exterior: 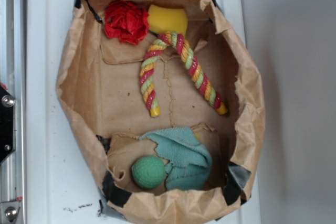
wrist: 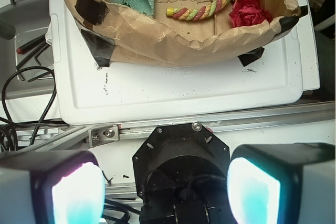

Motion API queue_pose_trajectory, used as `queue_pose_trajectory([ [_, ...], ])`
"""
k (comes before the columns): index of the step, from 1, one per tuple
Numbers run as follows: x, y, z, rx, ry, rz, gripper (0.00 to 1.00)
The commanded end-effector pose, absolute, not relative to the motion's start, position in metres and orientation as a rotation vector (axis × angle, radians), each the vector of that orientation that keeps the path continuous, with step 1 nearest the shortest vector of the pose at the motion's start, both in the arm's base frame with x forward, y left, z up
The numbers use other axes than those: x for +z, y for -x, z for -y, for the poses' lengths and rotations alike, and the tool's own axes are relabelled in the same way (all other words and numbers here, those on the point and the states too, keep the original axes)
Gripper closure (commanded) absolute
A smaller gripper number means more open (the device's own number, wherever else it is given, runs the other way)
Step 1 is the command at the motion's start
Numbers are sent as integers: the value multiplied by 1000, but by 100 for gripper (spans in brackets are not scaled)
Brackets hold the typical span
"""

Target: Grab the multicolored rope.

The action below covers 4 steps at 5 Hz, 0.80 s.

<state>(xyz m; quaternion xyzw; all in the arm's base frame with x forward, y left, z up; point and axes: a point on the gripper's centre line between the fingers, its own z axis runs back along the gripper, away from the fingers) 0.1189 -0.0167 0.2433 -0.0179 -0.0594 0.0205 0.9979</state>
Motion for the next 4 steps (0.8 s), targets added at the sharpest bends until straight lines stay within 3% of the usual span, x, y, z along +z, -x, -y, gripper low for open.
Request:
queue_pose_trajectory([
  [1,243,-119,17,41,36,119,0],
  [3,219,-198,7,37,25,215,0],
  [4,206,-230,-6,75,5,217,0],
])
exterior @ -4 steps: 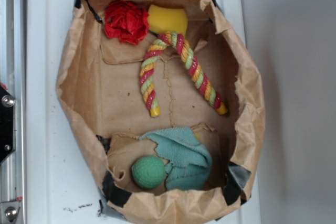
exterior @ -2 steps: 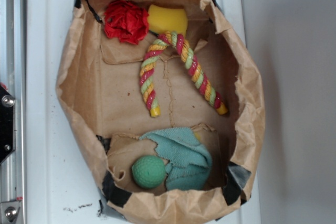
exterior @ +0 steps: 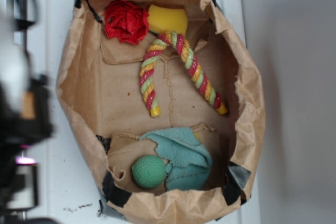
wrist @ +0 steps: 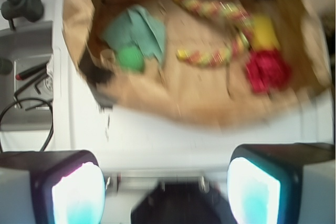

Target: Grab the multicolored rope.

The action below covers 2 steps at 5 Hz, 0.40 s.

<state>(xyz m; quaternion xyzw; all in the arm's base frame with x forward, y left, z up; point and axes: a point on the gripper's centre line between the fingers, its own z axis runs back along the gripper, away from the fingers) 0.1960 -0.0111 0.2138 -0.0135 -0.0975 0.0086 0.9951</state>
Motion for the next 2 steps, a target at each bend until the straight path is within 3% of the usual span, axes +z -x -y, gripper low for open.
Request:
queue_pose_trajectory([
  [1,197,-262,-24,108,-7,232,0],
  [2,187,-278,-33,110,-17,232,0],
])
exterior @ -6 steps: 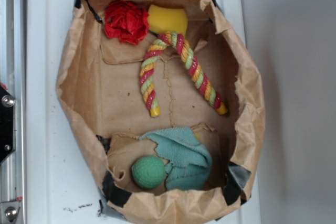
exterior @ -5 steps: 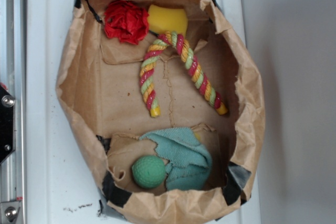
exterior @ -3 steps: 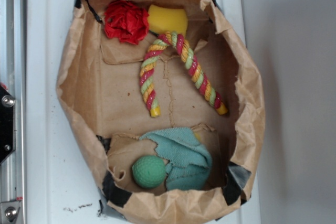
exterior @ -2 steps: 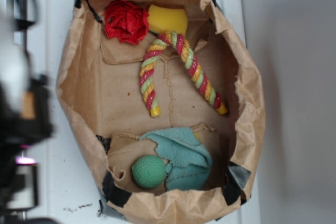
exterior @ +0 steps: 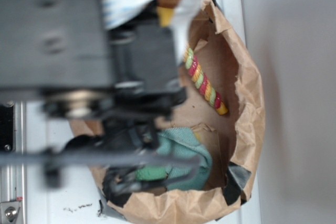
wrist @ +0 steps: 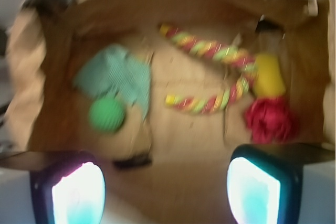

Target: Grab the multicolored rope.

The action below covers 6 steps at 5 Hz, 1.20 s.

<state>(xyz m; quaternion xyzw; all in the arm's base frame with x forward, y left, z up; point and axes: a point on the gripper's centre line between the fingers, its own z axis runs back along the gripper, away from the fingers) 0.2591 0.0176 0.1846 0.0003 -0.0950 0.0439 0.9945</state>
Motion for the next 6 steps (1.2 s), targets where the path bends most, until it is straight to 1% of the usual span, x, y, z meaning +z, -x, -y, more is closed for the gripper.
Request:
queue_pose_trajectory([
  [1,184,-280,-37,118,-43,250,0],
  [4,184,-280,-37,118,-43,250,0],
  [5,159,-268,-46,-138,-61,226,0],
  [6,146,-273,-61,-276,-64,238,0],
])
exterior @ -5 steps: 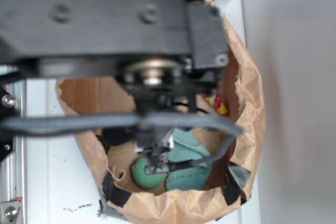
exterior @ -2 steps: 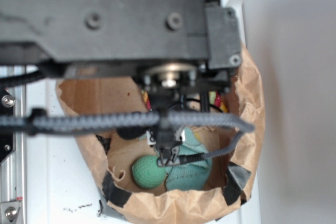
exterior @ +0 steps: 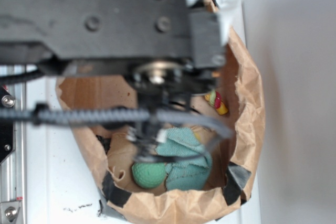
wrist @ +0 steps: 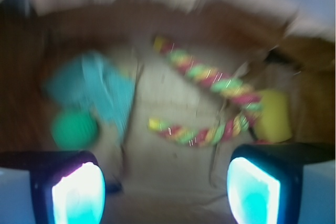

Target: Grab the multicolored rope.

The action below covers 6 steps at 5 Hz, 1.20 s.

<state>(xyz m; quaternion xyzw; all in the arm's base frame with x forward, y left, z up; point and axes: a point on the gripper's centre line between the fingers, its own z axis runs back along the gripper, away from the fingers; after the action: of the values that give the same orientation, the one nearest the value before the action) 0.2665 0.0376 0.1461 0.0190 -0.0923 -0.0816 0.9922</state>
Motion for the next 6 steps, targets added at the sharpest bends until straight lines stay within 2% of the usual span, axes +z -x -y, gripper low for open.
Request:
queue_pose_trajectory([
  [1,136,-282,-65,-423,-118,305,0],
  [4,118,-323,-51,-620,-148,387,0],
  [6,104,-346,-64,-671,-193,375,0],
])
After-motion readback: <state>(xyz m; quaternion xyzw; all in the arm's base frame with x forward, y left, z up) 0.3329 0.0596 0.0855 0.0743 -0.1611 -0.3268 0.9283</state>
